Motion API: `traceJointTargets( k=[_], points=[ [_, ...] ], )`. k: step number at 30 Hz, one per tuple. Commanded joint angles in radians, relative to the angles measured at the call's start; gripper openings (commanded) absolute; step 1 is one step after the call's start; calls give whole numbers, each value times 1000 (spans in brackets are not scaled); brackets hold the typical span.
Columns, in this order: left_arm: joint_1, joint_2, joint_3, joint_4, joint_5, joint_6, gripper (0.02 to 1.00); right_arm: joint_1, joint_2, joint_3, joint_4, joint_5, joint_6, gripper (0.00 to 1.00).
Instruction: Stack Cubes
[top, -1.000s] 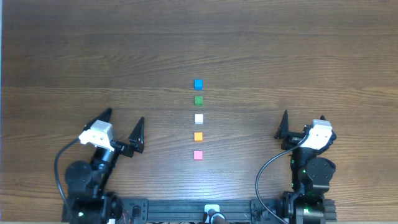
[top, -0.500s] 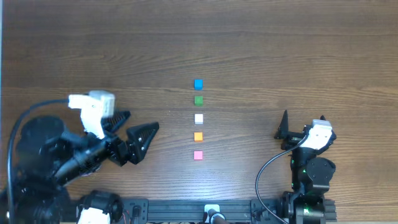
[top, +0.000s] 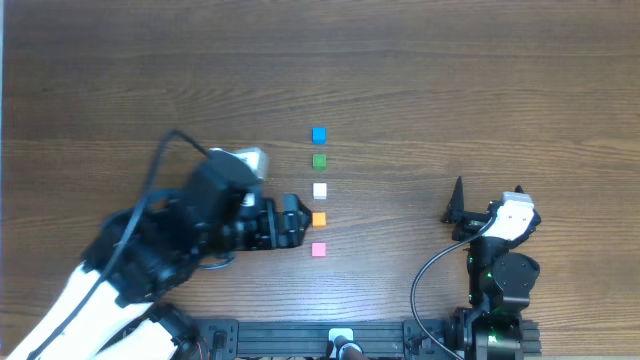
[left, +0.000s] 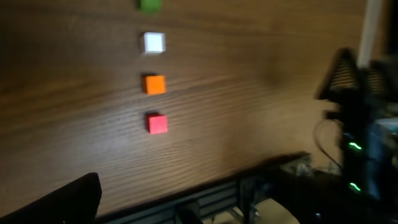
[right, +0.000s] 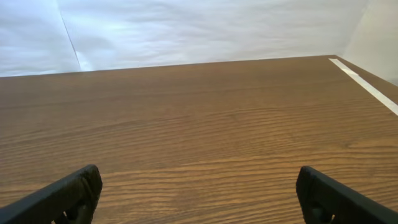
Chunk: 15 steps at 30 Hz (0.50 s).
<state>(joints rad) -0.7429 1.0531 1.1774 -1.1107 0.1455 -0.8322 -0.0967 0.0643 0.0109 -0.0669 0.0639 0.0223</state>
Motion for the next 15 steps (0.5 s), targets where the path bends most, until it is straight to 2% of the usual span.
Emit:
traceJointTargets(
  k=[1, 3, 8, 15],
  points=[
    [-183, 143, 6, 3, -185, -239, 996, 4, -3, -5, -1, 8, -1, 993],
    [-250, 220, -16, 11, -222, -328, 993, 4, -3, -5, -1, 8, -1, 991],
    [-323, 351, -71, 128, -254, -380, 996, 4, -3, -5, -1, 8, -1, 993],
    [-328, 524, -82, 183, -259, -411, 987, 4, -3, -5, -1, 8, -2, 991]
  ],
)
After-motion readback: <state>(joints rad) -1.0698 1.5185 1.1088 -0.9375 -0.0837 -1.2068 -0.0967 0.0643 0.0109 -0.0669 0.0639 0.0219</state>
